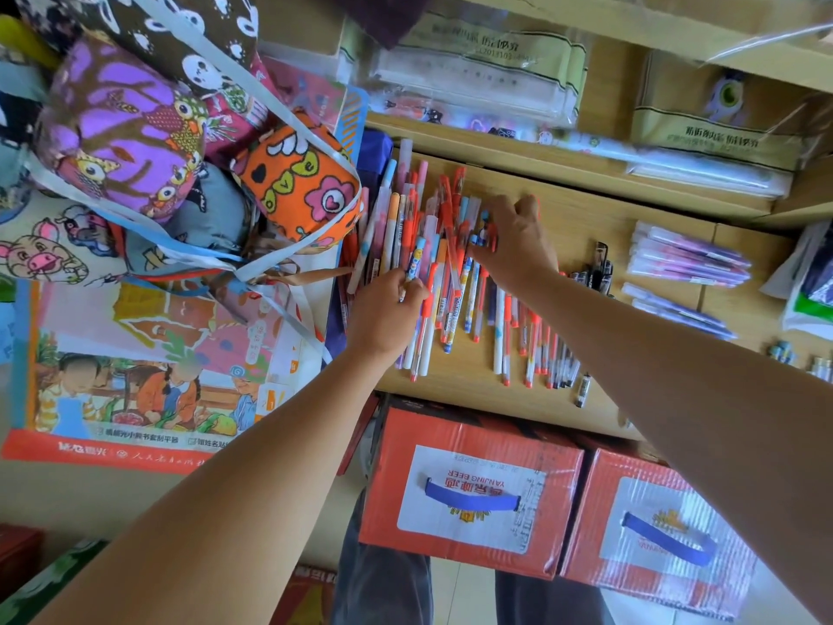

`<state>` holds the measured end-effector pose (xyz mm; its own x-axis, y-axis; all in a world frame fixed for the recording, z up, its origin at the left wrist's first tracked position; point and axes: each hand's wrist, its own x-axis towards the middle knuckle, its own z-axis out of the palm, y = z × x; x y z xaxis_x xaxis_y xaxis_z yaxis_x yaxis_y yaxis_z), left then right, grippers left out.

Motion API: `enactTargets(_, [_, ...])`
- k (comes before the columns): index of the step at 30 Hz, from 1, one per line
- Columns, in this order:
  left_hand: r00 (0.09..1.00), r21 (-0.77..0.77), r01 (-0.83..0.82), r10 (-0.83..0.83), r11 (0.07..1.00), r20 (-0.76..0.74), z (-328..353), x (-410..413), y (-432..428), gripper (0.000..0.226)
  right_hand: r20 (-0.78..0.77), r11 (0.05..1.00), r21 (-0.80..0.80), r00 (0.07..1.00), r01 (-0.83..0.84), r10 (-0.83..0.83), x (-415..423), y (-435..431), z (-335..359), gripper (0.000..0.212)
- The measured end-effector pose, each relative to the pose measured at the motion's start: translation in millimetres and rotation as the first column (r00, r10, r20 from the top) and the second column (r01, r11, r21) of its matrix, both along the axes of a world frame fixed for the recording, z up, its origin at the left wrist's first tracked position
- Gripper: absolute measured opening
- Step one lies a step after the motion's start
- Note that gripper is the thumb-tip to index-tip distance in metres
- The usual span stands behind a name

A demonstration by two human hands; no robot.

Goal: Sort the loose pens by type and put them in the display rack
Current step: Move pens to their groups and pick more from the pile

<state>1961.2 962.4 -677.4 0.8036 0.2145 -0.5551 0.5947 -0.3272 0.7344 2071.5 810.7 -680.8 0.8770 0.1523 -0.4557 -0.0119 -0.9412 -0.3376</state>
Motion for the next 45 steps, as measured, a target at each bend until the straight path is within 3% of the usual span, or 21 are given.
enactTargets(4, [1.000,-0.035,-0.015,0.014,0.999,-0.023,-0.3,0.6,-0.1,0.037,-0.030,0.998,0.058,1.000,0.005,-0.003,-1.8,-8.2,2.4,0.062])
enactTargets(11, [0.999,-0.010,-0.021,0.021,1.000,-0.039,-0.7,2.9,-3.4,0.029,-0.053,0.999,0.004,0.998,-0.042,0.042,-2.3,-8.7,6.6,0.059])
enactTargets(15, [0.998,-0.034,-0.032,0.030,0.999,-0.053,-0.2,1.7,-1.9,0.032,-0.035,0.999,0.019,0.998,0.046,-0.045,-4.4,-7.8,7.3,0.048])
enactTargets(19, [0.998,-0.033,-0.035,0.033,0.999,-0.045,0.4,1.0,-2.2,0.031,0.103,0.986,0.156,0.992,0.062,-0.078,-9.7,-14.8,8.0,0.019])
enactTargets(21, [0.999,-0.019,-0.032,0.031,0.999,-0.035,1.7,1.9,-4.7,0.031,0.081,0.988,0.138,0.993,0.073,-0.085,-10.5,-18.7,8.0,0.029])
enactTargets(25, [1.000,0.032,-0.003,0.004,0.999,-0.018,4.1,2.4,-10.6,0.030,0.015,0.997,-0.071,0.999,0.043,-0.042,-11.7,-20.5,10.2,0.063])
enactTargets(28, [1.000,0.041,0.001,0.000,0.999,-0.018,4.8,0.1,-11.7,0.032,0.004,0.994,-0.106,1.000,0.023,-0.022,-13.9,-20.3,7.2,0.063])
enactTargets(32, [1.000,0.005,-0.010,0.010,1.000,-0.025,7.3,-2.6,-12.2,0.033,0.054,0.983,0.107,0.986,0.149,-0.155,-16.3,-20.1,7.4,0.026])
enactTargets(35, [0.999,-0.060,-0.028,0.026,0.998,-0.034,12.3,-2.9,-17.3,0.024,-0.037,0.919,0.278,0.959,0.280,-0.281,-13.3,-22.1,13.8,0.026])
enactTargets(38, [0.998,-0.142,-0.050,0.046,0.989,-0.030,20.2,-3.0,-26.2,0.021,-0.256,0.827,0.400,0.915,0.395,-0.313,-10.7,-21.3,23.1,0.032])
enactTargets(41, [0.996,-0.117,0.084,-0.084,0.989,0.012,27.3,-1.5,-30.5,0.030,-0.481,0.717,0.483,0.836,0.503,-0.262,-14.5,-16.9,33.5,0.024])
enactTargets(43, [0.994,-0.148,0.112,-0.113,0.983,0.001,29.1,-1.0,-31.3,0.031,-0.530,0.672,0.504,0.809,0.542,-0.255,-15.5,-14.5,34.3,0.018])
enactTargets(45, [0.999,-0.267,-0.019,0.005,0.963,-0.054,28.1,-0.9,-31.8,0.025,-0.465,0.704,0.498,0.841,0.506,-0.276,-15.5,-15.3,27.8,0.015])
